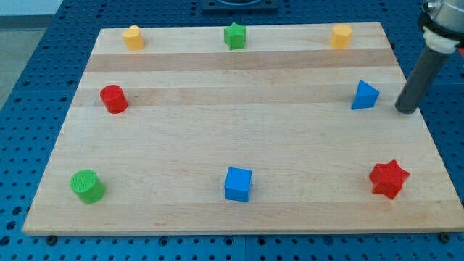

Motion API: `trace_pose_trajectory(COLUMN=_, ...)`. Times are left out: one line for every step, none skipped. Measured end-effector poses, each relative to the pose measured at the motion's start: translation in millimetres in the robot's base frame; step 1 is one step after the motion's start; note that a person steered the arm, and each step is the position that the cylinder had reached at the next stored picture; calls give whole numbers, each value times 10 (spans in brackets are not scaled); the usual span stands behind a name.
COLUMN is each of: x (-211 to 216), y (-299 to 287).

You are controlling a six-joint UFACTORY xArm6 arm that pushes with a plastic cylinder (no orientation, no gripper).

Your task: Move the blue triangle above the blue cube

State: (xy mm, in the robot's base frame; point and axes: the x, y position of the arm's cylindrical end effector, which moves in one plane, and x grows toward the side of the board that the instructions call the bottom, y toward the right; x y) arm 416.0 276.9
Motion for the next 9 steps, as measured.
trace_pose_trajectory(x=-210, y=-5)
trace_pose_trajectory(x=-225, y=-164)
trace_pose_trajectory(x=-225, y=-330)
trace_pose_trajectory(x=-203, y=-478)
trace_pose_trajectory(x=-126, y=-620)
trace_pose_trajectory(x=-73, y=-823)
trace_pose_trajectory(x=17, y=-1018)
trace_pose_trajectory(x=82, y=-1261)
trace_pose_trajectory(x=82, y=-1559)
